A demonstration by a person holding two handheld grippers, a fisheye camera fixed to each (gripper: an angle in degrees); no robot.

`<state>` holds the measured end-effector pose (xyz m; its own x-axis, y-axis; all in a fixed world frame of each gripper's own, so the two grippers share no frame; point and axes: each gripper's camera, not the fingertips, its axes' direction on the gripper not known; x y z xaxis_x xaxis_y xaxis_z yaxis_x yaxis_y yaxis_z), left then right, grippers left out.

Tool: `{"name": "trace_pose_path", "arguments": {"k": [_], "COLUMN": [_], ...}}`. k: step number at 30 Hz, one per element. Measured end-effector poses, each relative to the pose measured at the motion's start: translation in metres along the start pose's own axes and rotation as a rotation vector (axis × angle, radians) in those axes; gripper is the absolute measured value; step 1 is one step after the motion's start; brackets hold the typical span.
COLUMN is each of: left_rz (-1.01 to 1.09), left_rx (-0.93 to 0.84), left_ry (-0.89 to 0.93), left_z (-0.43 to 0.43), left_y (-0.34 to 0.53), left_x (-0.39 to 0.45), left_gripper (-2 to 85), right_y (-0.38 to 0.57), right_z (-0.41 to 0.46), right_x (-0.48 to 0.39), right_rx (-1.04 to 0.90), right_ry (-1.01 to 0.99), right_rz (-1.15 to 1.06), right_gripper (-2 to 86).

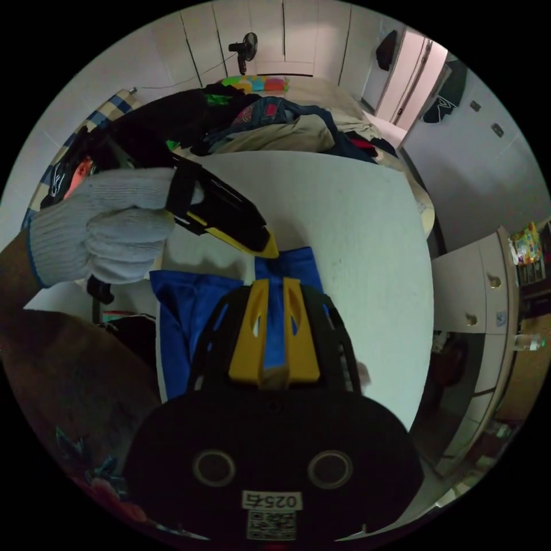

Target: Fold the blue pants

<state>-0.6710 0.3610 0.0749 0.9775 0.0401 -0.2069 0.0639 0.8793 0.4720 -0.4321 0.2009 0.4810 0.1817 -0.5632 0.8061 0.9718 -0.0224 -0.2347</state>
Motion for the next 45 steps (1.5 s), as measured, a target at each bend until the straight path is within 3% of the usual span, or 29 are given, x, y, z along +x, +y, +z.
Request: {"name": "trace_pose_path", "arguments": {"k": [8, 11, 17, 21, 31, 34, 37, 41, 43, 45], "left_rz": [0.036, 0.094, 0.170, 0.224, 0.330, 0.313, 0.313, 0.244, 0.219, 0.224], "left_rx": [0.060, 0.099, 0.027, 0.015, 0.004, 0.004, 0.005, -0.112, -0.119, -0.068], "left_ry": [0.057, -0.011, -0.353, -0.393, -0.750, -0.675, -0.476, -0.351, -0.386, -0.534], "left_z": [-0.002, -0.004, 0.033, 0.050, 0.079, 0.071, 0.060, 0.077, 0.089, 0.100], "left_y": [0.016, 0.025, 0.038, 0.041, 0.025, 0.009, 0.001, 0.002, 0.007, 0.011], "left_x": [0.010, 0.015, 0.033, 0.048, 0.088, 0.085, 0.083, 0.078, 0.076, 0.080], "left_gripper": [-1.1, -1.2, 0.2, 2.4, -0.8, -0.6, 0.5, 7.0, 6.2, 0.4], "right_y": [-0.019, -0.025, -0.062, -0.094, -0.144, -0.154, -0.158, -0.150, -0.146, -0.141], "right_z": [-0.035, -0.051, -0.059, -0.051, -0.045, -0.050, -0.054, -0.062, -0.065, -0.069], "right_x": [0.034, 0.063, 0.144, 0.192, 0.216, 0.229, 0.244, 0.260, 0.263, 0.266], "right_rx": [0.051, 0.052, -0.073, -0.212, -0.407, -0.402, -0.401, -0.348, -0.325, -0.304], "right_ry": [0.052, 0.038, -0.273, -0.406, -0.086, -0.098, -0.167, -0.229, -0.239, -0.241], "right_rz": [0.089, 0.134, 0.068, -0.014, -0.282, -0.303, -0.266, -0.191, -0.163, -0.138], "right_gripper": [-0.6, -0.9, -1.0, -0.9, -0.7, -0.7, -0.7, -0.7, -0.7, -0.7]}}
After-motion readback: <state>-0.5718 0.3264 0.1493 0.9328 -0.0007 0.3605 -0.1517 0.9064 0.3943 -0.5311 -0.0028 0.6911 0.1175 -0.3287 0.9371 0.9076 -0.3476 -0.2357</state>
